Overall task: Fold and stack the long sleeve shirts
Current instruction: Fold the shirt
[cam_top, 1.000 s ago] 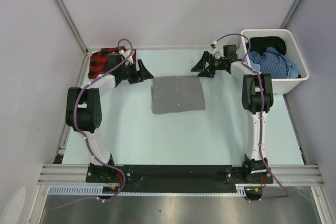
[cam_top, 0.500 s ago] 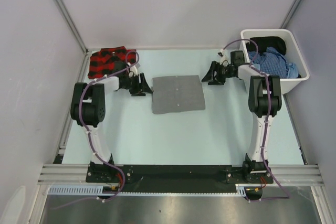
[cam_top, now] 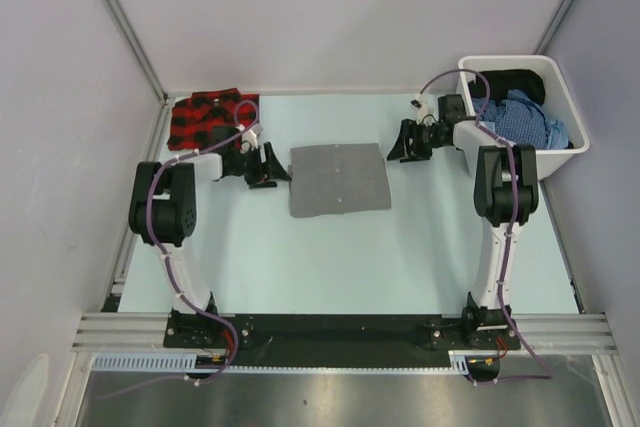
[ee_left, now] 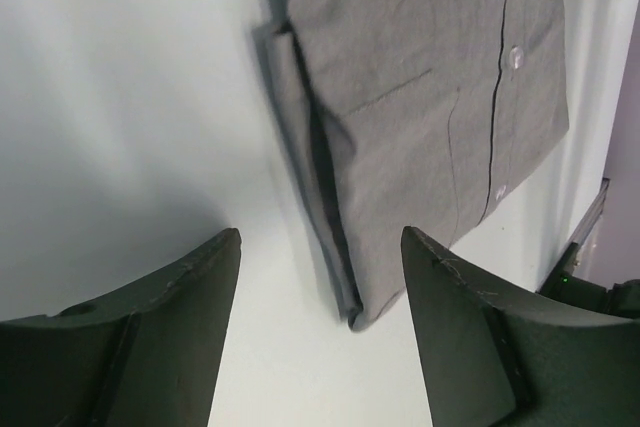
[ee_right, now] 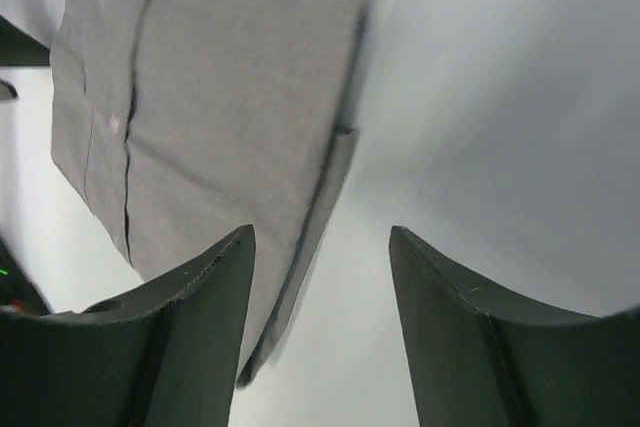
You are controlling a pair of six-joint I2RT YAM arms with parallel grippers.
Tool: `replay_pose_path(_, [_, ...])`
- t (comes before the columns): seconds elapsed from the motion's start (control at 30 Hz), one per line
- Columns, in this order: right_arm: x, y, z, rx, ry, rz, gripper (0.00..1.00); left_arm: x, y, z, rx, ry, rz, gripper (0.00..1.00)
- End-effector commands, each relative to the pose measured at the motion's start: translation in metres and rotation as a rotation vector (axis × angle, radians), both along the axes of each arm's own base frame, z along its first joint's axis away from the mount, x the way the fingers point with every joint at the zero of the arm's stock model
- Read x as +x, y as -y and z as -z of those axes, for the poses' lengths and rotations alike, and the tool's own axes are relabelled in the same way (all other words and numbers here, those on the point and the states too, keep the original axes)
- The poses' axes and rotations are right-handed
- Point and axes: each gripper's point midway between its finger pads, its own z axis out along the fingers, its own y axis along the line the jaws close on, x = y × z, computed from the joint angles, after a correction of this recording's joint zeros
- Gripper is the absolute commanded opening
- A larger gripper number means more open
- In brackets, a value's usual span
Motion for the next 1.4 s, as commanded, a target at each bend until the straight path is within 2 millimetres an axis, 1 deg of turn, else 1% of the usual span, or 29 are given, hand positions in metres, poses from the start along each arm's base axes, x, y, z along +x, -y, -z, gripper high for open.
replay_pose_path(0.0, [-0.006,-0.021,-0.084,-0.145,0.342,-0.17,0.61,-0.004,-0.01,-0.031,-0.048,0.065,-0.034,0.72])
replay_pose_path(0.03, [-0.015,-0.042,-0.091,-0.169,0.397,-0.248,0.61,-0.012,-0.011,-0.028,-0.049,0.054,-0.033,0.71])
replay_pose_path(0.1, [-0.028,-0.066,-0.094,-0.207,0.443,-0.322,0.6,-0.014,-0.011,-0.033,-0.053,0.074,-0.036,0.7])
replay_pose_path(0.13, [-0.044,-0.095,-0.094,-0.205,0.466,-0.394,0.59,-0.019,-0.014,-0.03,-0.058,0.065,-0.047,0.68])
replay_pose_path(0.2, [-0.056,-0.12,-0.093,-0.234,0.52,-0.473,0.57,-0.015,-0.017,-0.043,-0.087,0.096,-0.082,0.68])
replay_pose_path(0.23, [-0.066,-0.136,-0.092,-0.237,0.548,-0.523,0.57,-0.011,-0.037,-0.043,-0.087,0.097,-0.137,0.68])
replay_pose_path(0.27, [-0.081,-0.162,-0.091,-0.243,0.596,-0.6,0.56,-0.01,-0.042,-0.046,-0.086,0.102,-0.154,0.68])
replay_pose_path(0.33, [-0.099,-0.19,-0.086,-0.247,0.65,-0.682,0.54,-0.008,-0.059,-0.056,-0.075,0.127,-0.186,0.7])
replay_pose_path(0.37, [-0.115,-0.214,-0.082,-0.254,0.699,-0.749,0.53,-0.009,-0.064,-0.057,-0.072,0.126,-0.203,0.72])
replay_pose_path(0.43, [-0.128,-0.236,-0.079,-0.242,0.736,-0.8,0.52,-0.016,-0.073,-0.061,-0.089,0.112,-0.234,0.75])
replay_pose_path(0.47, [-0.142,-0.256,-0.076,-0.238,0.765,-0.843,0.49,-0.02,-0.076,-0.061,-0.09,0.099,-0.242,0.76])
replay_pose_path(0.5, [-0.145,-0.264,-0.063,-0.251,0.768,-0.878,0.48,-0.022,-0.082,-0.061,-0.081,0.102,-0.253,0.79])
replay_pose_path(0.57, [-0.148,-0.279,-0.059,-0.261,0.793,-0.887,0.45,-0.029,-0.086,-0.067,-0.071,0.114,-0.264,0.83])
replay_pose_path(0.6, [-0.153,-0.287,-0.046,-0.268,0.776,-0.903,0.45,-0.03,-0.093,-0.067,-0.051,0.123,-0.277,0.87])
replay_pose_path(0.67, [-0.15,-0.292,-0.039,-0.296,0.777,-0.888,0.45,-0.035,-0.098,-0.075,-0.032,0.146,-0.285,0.91])
replay_pose_path(0.7, [-0.151,-0.295,-0.027,-0.311,0.762,-0.897,0.46,-0.037,-0.103,-0.076,-0.025,0.153,-0.297,0.92])
replay_pose_path(0.8, [-0.15,-0.296,-0.011,-0.359,0.772,-0.897,0.46,-0.039,-0.114,-0.089,-0.004,0.198,-0.313,0.96])
replay_pose_path(0.9, [-0.146,-0.289,0.017,-0.442,0.783,-0.913,0.45,-0.038,-0.123,-0.101,0.013,0.239,-0.327,0.97])
replay_pose_path(1.0, [-0.153,-0.278,0.037,-0.485,0.747,-0.948,0.19,-0.041,-0.124,-0.11,0.032,0.272,-0.312,0.97])
replay_pose_path(1.03, [-0.157,-0.277,0.037,-0.475,0.746,-0.957,0.01,-0.042,-0.124,-0.112,0.037,0.282,-0.305,0.97])
replay_pose_path(1.07, [-0.16,-0.276,0.026,-0.459,0.759,-0.959,0.0,-0.044,-0.124,-0.111,0.052,0.291,-0.287,0.97])
replay_pose_path(1.1, [-0.168,-0.273,0.022,-0.44,0.751,-0.981,0.0,-0.044,-0.125,-0.113,0.064,0.297,-0.276,0.99])
replay_pose_path(1.13, [-0.188,-0.264,0.027,-0.398,0.697,-1.034,0.0,-0.045,-0.126,-0.111,0.074,0.291,-0.268,0.99])
replay_pose_path(1.17, [-0.196,-0.261,0.006,-0.364,0.733,-1.064,0.0,-0.049,-0.127,-0.105,0.095,0.275,-0.25,0.99])
replay_pose_path(1.2, [-0.209,-0.254,0.003,-0.331,0.724,-1.108,0.0,-0.049,-0.128,-0.099,0.102,0.257,-0.241,0.99])
replay_pose_path(1.23, [-0.235,-0.24,0.008,-0.269,0.679,-1.178,0.0,-0.05,-0.127,-0.095,0.103,0.246,-0.228,0.99])
replay_pose_path(1.27, [-0.25,-0.223,0.008,-0.253,0.633,-1.226,0.0,-0.053,-0.126,-0.089,0.105,0.231,-0.201,0.99])
replay_pose_path(1.3, [-0.261,-0.213,-0.006,-0.225,0.706,-1.316,0.0,-0.054,-0.12,-0.089,0.088,0.226,-0.167,1.0])
replay_pose_path(1.37, [-0.302,-0.171,0.006,-0.196,0.575,-1.452,0.0,-0.061,-0.107,-0.078,0.055,0.184,-0.081,0.99])
